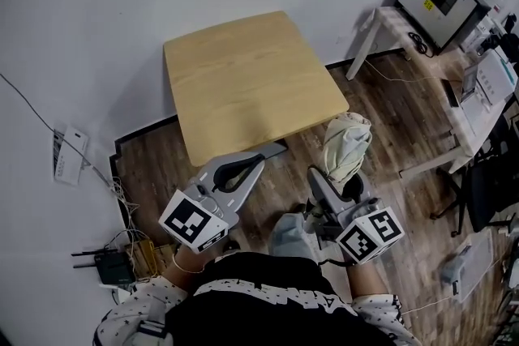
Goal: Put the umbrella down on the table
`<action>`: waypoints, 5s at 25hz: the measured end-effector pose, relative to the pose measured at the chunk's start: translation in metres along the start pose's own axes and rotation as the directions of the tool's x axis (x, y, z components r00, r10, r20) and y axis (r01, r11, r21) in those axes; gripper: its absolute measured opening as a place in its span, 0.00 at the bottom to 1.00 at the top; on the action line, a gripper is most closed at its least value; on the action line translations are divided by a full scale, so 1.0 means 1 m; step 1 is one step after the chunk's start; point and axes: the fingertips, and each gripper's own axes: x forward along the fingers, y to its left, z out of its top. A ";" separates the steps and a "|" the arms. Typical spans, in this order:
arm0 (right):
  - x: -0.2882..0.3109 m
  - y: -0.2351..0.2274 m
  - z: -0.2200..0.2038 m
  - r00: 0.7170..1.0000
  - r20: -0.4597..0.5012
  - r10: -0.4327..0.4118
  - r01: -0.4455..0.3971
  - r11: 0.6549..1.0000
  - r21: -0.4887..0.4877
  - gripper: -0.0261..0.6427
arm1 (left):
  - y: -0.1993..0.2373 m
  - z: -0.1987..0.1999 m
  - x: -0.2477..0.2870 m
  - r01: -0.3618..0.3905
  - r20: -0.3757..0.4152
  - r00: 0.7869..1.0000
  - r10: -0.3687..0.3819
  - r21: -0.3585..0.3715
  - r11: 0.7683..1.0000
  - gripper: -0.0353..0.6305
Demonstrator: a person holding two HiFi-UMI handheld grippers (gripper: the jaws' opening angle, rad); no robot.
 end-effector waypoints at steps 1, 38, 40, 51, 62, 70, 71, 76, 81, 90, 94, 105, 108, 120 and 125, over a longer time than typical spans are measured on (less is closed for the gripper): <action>0.002 -0.005 0.001 1.000 -0.002 0.002 -0.002 1.000 0.007 0.50 | 0.000 -0.001 0.006 0.006 -0.009 1.000 -0.006 0.004 1.000 0.05; 0.049 -0.130 0.055 0.989 -0.052 0.139 -0.136 0.989 0.053 0.50 | 0.027 0.006 0.136 -0.140 -0.080 0.986 0.146 0.070 0.988 0.05; 0.051 -0.133 0.056 0.987 -0.062 0.151 -0.148 0.988 0.048 0.50 | 0.028 0.006 0.141 -0.152 -0.081 0.984 0.157 0.067 0.986 0.05; 0.068 -0.139 0.063 0.974 -0.083 0.212 -0.209 0.977 0.037 0.50 | 0.039 0.008 0.149 -0.210 -0.087 0.972 0.216 0.073 0.975 0.05; 0.069 -0.154 0.061 0.967 -0.111 0.229 -0.226 0.973 0.041 0.50 | 0.037 0.002 0.162 -0.234 -0.103 0.965 0.240 0.074 0.970 0.05; 0.060 -0.165 0.065 0.961 -0.107 0.254 -0.249 0.967 0.058 0.50 | 0.018 0.004 0.172 -0.240 -0.112 0.961 0.251 0.103 0.965 0.05; 0.060 -0.165 0.065 0.960 -0.106 0.260 -0.255 0.965 0.061 0.50 | 0.015 0.004 0.171 -0.244 -0.115 0.960 0.256 0.106 0.964 0.05; 0.063 -0.160 0.064 0.955 -0.102 0.278 -0.272 0.960 0.072 0.50 | 0.015 0.000 0.154 -0.285 -0.154 0.942 0.297 0.097 0.954 0.05; 0.069 -0.150 0.065 0.952 -0.089 0.292 -0.285 0.955 0.081 0.50 | 0.016 0.002 0.154 -0.279 -0.162 0.941 0.297 0.123 0.952 0.05; 0.063 -0.150 0.071 0.955 -0.079 0.286 -0.283 0.958 0.043 0.50 | 0.015 0.014 0.171 -0.252 -0.124 0.954 0.272 0.155 0.955 0.05; 0.071 -0.149 0.070 0.953 -0.096 0.288 -0.287 0.958 0.029 0.50 | 0.023 0.009 0.165 -0.270 -0.104 0.953 0.285 0.135 0.953 0.05; 0.133 -0.138 0.058 0.946 -0.159 0.282 -0.287 0.958 -0.013 0.50 | 0.083 0.005 0.141 -0.337 -0.082 0.936 0.343 0.082 0.938 0.05; 0.153 -0.134 0.050 0.946 -0.179 0.270 -0.277 0.961 -0.015 0.50 | 0.104 -0.001 0.129 -0.359 -0.095 0.927 0.364 0.064 0.931 0.05; 0.218 -0.130 0.026 0.936 -0.263 0.234 -0.248 0.968 -0.023 0.50 | 0.172 -0.013 0.114 -0.382 -0.115 0.916 0.385 0.050 0.923 0.05; 0.244 -0.132 0.015 0.932 -0.295 0.210 -0.231 0.972 -0.041 0.50 | 0.200 -0.015 0.110 -0.391 -0.111 0.913 0.394 0.041 0.919 0.05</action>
